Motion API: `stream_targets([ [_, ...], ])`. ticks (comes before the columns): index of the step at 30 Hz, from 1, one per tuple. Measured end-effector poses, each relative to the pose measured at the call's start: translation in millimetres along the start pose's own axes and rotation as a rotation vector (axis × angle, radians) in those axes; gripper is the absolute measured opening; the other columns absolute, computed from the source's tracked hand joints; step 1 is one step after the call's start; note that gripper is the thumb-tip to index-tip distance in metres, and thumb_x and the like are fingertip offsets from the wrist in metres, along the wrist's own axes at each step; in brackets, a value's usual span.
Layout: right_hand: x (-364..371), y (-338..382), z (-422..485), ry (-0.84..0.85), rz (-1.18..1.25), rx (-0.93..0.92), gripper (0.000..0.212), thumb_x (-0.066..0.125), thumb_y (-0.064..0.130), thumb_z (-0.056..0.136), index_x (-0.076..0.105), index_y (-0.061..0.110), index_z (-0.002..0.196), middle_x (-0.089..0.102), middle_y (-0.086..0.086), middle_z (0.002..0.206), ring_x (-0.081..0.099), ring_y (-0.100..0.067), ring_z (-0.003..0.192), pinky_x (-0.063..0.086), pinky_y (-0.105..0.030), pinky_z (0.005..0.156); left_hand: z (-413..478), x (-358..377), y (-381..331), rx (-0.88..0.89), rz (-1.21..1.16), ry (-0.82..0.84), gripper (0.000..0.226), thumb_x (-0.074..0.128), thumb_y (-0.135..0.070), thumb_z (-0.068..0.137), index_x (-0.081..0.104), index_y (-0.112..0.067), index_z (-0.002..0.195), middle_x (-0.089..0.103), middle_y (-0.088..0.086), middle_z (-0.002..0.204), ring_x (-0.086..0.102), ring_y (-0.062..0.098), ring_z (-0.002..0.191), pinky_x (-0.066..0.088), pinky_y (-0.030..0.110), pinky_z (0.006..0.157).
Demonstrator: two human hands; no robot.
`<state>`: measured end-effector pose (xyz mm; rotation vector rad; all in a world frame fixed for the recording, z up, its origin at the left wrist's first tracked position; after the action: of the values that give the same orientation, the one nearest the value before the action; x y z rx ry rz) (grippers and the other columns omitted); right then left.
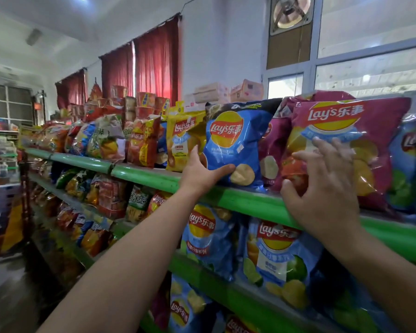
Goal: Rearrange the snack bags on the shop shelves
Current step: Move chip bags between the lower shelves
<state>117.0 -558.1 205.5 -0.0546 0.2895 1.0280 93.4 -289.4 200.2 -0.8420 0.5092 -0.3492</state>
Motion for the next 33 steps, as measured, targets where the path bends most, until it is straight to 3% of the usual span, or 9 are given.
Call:
stream_targets([
  [3, 18, 11, 8, 0.017, 0.032, -0.015, 0.046, 0.061, 0.029, 0.076, 0.055, 0.012, 0.118, 0.046, -0.018, 0.140, 0.031, -0.035, 0.137, 0.013, -0.036, 0.115, 10, -8, 4, 0.036, -0.035, -0.047, 0.131, 0.077, -0.076, 0.046, 0.022, -0.024, 0.152, 0.039, 0.003, 0.153, 0.039, 0.024, 0.137, 0.036, 0.043, 0.108],
  [7, 50, 36, 21, 0.016, 0.152, 0.002, 0.043, 0.065, 0.018, 0.078, 0.057, 0.007, 0.118, 0.052, -0.014, 0.131, 0.048, -0.029, 0.123, 0.035, -0.032, 0.099, 30, -29, 13, 0.087, -0.094, -0.124, 0.096, 0.080, -0.060, 0.064, 0.045, -0.017, 0.142, 0.055, 0.004, 0.136, 0.052, 0.022, 0.124, 0.044, 0.041, 0.105],
  [12, 107, 76, 46, -0.003, 0.205, 0.134, 0.045, 0.069, 0.012, 0.075, 0.057, 0.009, 0.119, 0.055, -0.007, 0.118, 0.055, -0.023, 0.109, 0.039, -0.025, 0.095, 72, -80, 35, 0.240, -0.156, -0.202, 0.037, 0.076, -0.047, 0.077, 0.061, -0.018, 0.094, 0.062, 0.006, 0.102, 0.061, 0.026, 0.096, 0.054, 0.045, 0.086],
  [15, 143, 100, 61, -0.034, 0.212, 0.262, 0.042, 0.068, 0.014, 0.078, 0.057, 0.015, 0.118, 0.050, 0.005, 0.107, 0.053, -0.017, 0.097, 0.032, -0.010, 0.087, 102, -119, 62, 0.277, -0.218, -0.232, 0.034, 0.071, -0.045, 0.081, 0.061, -0.014, 0.091, 0.062, 0.013, 0.100, 0.061, 0.030, 0.095, 0.053, 0.051, 0.086],
  [18, 192, 127, 74, 0.046, 0.279, 0.364, 0.039, 0.065, 0.019, 0.080, 0.056, 0.019, 0.117, 0.056, 0.002, 0.108, 0.056, -0.016, 0.094, 0.038, -0.024, 0.080, 129, -166, 87, 0.322, -0.259, -0.309, 0.035, 0.064, -0.048, 0.083, 0.057, -0.015, 0.077, 0.064, 0.014, 0.086, 0.063, 0.028, 0.083, 0.053, 0.051, 0.075],
  [23, 279, 181, 93, 0.156, 0.343, 0.381, 0.032, 0.068, 0.027, 0.082, 0.062, 0.016, 0.112, 0.067, -0.002, 0.104, 0.063, -0.018, 0.093, 0.042, -0.024, 0.075, 172, -239, 130, 0.315, -0.311, -0.440, 0.024, 0.064, -0.048, 0.083, 0.058, -0.028, 0.072, 0.067, -0.005, 0.076, 0.060, -0.002, 0.067, 0.051, 0.024, 0.064],
  [27, 351, 216, 110, 0.306, 0.382, 0.374, 0.054, 0.071, 0.039, 0.081, 0.053, 0.016, 0.126, 0.063, 0.006, 0.102, 0.061, -0.011, 0.091, 0.046, -0.021, 0.074, 195, -279, 160, 0.298, -0.316, -0.454, 0.027, 0.066, -0.042, 0.085, 0.057, -0.030, 0.062, 0.063, -0.026, 0.059, 0.057, -0.011, 0.053, 0.043, 0.011, 0.049],
  [30, 395, 230, 121, 0.384, 0.480, 0.466, 0.084, 0.073, 0.049, 0.077, 0.033, 0.020, 0.145, 0.059, 0.006, 0.118, 0.056, -0.007, 0.091, 0.043, -0.017, 0.068, 207, -301, 183, 0.263, -0.327, -0.465, 0.027, 0.068, -0.043, 0.083, 0.057, -0.026, 0.064, 0.064, -0.021, 0.059, 0.057, -0.009, 0.052, 0.042, 0.010, 0.045],
  [33, 424, 236, 130, 0.428, 0.498, 0.536, 0.105, 0.073, 0.060, 0.071, 0.017, 0.024, 0.152, 0.046, -0.003, 0.147, 0.054, -0.021, 0.118, 0.046, -0.025, 0.083, 218, -321, 205, 0.206, -0.373, -0.486, 0.024, 0.069, -0.045, 0.082, 0.061, -0.026, 0.069, 0.067, -0.019, 0.065, 0.062, -0.006, 0.059, 0.049, 0.016, 0.050],
])
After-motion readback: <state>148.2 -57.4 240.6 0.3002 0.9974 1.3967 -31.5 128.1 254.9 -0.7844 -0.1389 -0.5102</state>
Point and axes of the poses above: each hand's wrist, its own z-axis towards the middle knuckle, its own x-axis out of the palm, y = z × x, the point moved 4 cm from there along z, towards the middle knuckle
